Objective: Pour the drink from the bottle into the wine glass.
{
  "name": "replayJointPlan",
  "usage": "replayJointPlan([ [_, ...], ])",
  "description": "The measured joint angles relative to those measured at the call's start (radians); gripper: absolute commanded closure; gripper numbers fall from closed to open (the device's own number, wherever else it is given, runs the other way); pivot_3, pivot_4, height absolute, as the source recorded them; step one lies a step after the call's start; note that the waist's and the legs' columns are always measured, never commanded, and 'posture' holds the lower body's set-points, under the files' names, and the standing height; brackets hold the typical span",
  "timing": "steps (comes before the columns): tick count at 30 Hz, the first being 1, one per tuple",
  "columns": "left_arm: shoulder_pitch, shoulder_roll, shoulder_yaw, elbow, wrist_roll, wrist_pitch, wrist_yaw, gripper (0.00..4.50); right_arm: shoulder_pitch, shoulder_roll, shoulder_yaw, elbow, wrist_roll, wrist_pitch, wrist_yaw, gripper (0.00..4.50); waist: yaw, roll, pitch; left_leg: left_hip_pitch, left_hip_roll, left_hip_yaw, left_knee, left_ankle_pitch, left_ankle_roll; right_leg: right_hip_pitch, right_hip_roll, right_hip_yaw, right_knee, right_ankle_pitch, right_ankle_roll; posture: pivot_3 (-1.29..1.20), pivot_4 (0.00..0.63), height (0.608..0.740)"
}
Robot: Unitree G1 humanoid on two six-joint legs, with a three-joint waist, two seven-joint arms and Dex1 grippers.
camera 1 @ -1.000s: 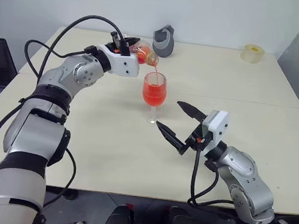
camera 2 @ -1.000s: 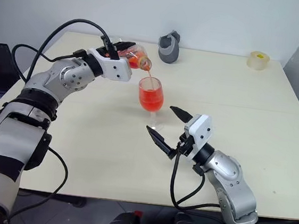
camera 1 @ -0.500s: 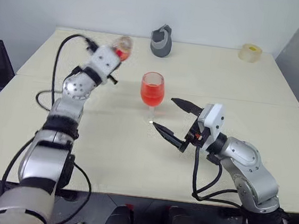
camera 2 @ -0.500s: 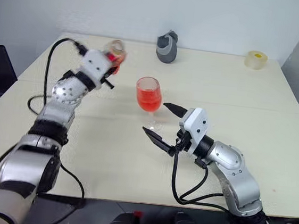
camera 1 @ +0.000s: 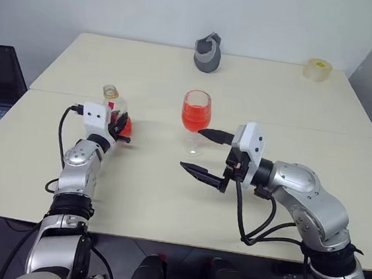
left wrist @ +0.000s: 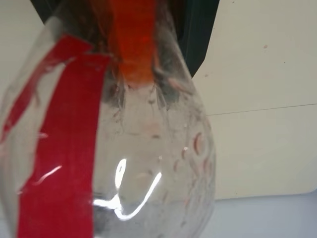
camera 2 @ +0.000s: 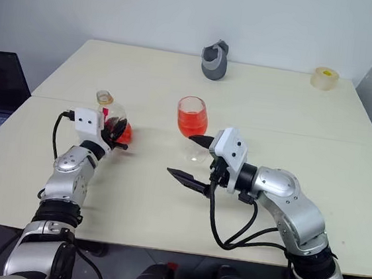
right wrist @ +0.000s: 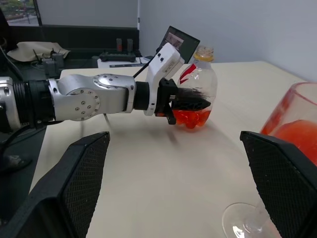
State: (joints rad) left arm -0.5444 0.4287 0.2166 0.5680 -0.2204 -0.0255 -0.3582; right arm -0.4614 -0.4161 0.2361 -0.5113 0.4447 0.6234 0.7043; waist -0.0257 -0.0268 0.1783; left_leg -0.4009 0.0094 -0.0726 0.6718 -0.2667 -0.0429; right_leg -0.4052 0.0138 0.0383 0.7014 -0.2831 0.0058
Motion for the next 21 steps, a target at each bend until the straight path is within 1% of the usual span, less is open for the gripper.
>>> replayJointPlan([
  [2, -0.001, -0.001, 0.010, 0.017, -0.005, 0.001, -0.001, 3.04, -0.002, -0.004, 0.008, 0.006, 0.000, 0.002, 0.012, 0.00, -0.001, 0.000, 0.000, 0.000, 0.000, 0.000, 0.000, 0.000, 0.000, 0.000, 0.000, 0.000, 0.000, 0.000, 0.000, 0.00, 0.150, 0.740],
  [3, 0.000, -0.002, 0.017, 0.026, -0.009, 0.001, -0.002, 2.77, -0.003, -0.005, 0.013, 0.007, 0.000, 0.002, 0.014, 0.00, -0.001, 0.000, 0.000, 0.000, 0.000, 0.000, 0.000, 0.000, 0.000, 0.000, 0.000, 0.000, 0.000, 0.000, 0.000, 0.00, 0.150, 0.740],
  [7, 0.003, -0.007, 0.026, 0.025, -0.021, 0.000, -0.013, 1.46, -0.016, -0.006, 0.019, 0.007, 0.000, 0.002, 0.015, 0.00, -0.002, 0.000, 0.000, 0.000, 0.000, 0.000, 0.000, 0.000, 0.000, 0.000, 0.000, 0.000, 0.000, 0.000, 0.000, 0.00, 0.150, 0.740],
  [10, 0.030, -0.013, 0.027, 0.001, -0.026, -0.001, -0.026, 0.55, -0.022, -0.006, 0.019, 0.007, 0.003, 0.002, 0.015, 0.00, -0.002, 0.000, 0.000, 0.000, 0.000, 0.000, 0.000, 0.000, 0.000, 0.000, 0.000, 0.000, 0.000, 0.000, 0.000, 0.00, 0.150, 0.740],
  [12, 0.052, -0.017, 0.027, -0.022, -0.032, 0.000, -0.029, 0.02, -0.022, -0.006, 0.019, 0.007, 0.006, 0.001, 0.015, 0.00, -0.002, 0.000, 0.000, 0.000, 0.000, 0.000, 0.000, 0.000, 0.000, 0.000, 0.000, 0.000, 0.000, 0.000, 0.000, 0.00, 0.150, 0.740],
  [21, 0.126, -0.018, 0.028, -0.156, -0.048, 0.024, -0.044, 0.02, -0.020, -0.008, 0.014, 0.006, 0.011, -0.001, 0.023, 0.00, -0.002, 0.000, 0.000, 0.000, 0.001, 0.000, -0.001, 0.000, 0.000, 0.000, 0.000, 0.000, 0.000, 0.000, 0.000, 0.00, 0.150, 0.740],
])
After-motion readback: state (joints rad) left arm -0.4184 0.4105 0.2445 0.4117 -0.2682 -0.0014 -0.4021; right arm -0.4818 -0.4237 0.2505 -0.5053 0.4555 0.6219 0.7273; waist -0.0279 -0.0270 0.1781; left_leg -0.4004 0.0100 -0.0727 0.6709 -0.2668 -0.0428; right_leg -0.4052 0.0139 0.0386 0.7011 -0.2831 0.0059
